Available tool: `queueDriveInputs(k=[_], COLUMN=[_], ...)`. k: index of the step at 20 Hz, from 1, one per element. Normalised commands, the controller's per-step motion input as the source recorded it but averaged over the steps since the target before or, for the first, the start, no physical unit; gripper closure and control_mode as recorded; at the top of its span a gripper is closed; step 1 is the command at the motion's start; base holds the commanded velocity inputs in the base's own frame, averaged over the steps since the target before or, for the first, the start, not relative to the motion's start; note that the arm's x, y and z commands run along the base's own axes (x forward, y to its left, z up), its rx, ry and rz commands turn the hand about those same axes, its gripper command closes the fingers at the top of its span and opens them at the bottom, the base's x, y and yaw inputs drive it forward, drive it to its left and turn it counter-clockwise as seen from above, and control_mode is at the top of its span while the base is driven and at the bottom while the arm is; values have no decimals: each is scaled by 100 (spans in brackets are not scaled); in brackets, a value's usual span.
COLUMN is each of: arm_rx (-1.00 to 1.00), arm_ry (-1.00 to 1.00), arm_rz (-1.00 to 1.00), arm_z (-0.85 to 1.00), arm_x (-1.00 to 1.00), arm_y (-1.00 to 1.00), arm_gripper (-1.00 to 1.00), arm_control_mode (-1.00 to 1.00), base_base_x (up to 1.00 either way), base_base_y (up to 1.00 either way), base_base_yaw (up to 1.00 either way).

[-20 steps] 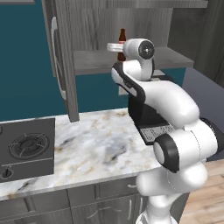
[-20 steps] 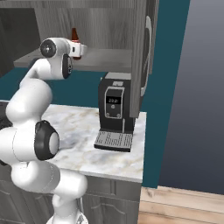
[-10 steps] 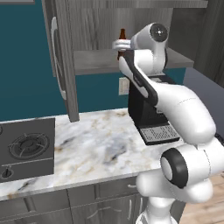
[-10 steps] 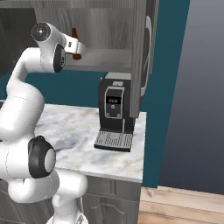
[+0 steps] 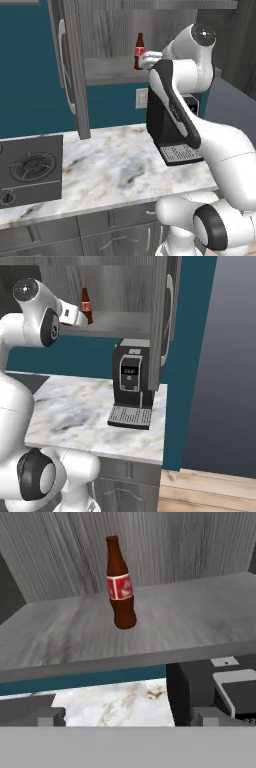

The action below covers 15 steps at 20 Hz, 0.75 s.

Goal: Pick the bottled drink from the counter and place it in the open cabinet.

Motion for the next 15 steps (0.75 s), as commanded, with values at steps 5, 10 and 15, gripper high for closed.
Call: queueDriveInputs(k=[5, 10, 15], arm_rx=[0, 0, 0], arm_ry=[1, 1, 4], arm_rz=[0, 0, 0], arm_z=[-28, -32, -27], arm_x=[-100, -100, -100], arm_y=[-12, -19, -17], arm_gripper=[-100, -100, -100], arm_control_mode=[-100, -100, -100], base_base_x=[0, 0, 0], base_base_y=[0, 0, 0], base_base_yaw=[0, 0, 0])
